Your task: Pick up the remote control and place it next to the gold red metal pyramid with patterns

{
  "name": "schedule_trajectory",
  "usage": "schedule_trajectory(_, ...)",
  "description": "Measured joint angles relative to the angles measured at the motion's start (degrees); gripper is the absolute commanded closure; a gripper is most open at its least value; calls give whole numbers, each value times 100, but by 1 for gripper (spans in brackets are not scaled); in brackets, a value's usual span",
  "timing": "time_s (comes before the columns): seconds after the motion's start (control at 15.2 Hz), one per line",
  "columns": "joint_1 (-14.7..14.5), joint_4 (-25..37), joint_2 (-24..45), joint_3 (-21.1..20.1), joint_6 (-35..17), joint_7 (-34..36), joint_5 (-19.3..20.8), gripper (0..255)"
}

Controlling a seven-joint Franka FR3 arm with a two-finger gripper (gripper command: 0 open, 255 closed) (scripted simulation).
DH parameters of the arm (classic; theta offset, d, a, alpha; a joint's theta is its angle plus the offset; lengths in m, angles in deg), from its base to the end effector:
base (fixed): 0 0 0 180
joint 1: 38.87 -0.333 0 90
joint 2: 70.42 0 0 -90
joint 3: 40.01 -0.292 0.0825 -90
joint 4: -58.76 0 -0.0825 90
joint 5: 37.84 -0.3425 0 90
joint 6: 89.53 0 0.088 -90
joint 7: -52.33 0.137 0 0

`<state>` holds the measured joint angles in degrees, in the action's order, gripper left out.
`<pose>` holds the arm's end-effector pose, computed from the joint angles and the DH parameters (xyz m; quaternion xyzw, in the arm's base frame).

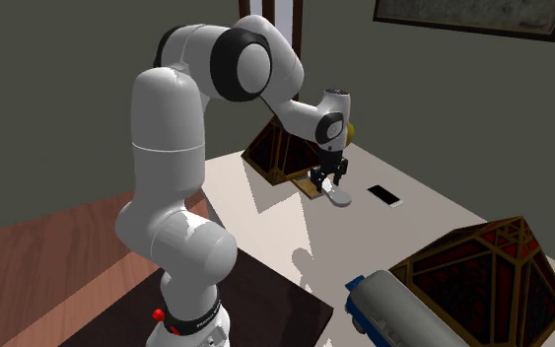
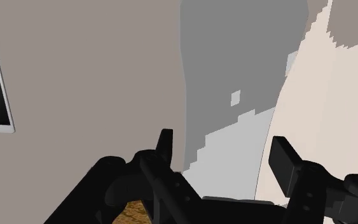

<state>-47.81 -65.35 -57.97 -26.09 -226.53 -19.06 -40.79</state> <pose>0.5265 -0.0445 0.2754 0.8452 0.5343 0.0008 0.0111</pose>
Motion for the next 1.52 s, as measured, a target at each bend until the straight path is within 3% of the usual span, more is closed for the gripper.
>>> schedule_trajectory(1.52, -69, 721, -957, 55, 1647, 211, 323, 255)
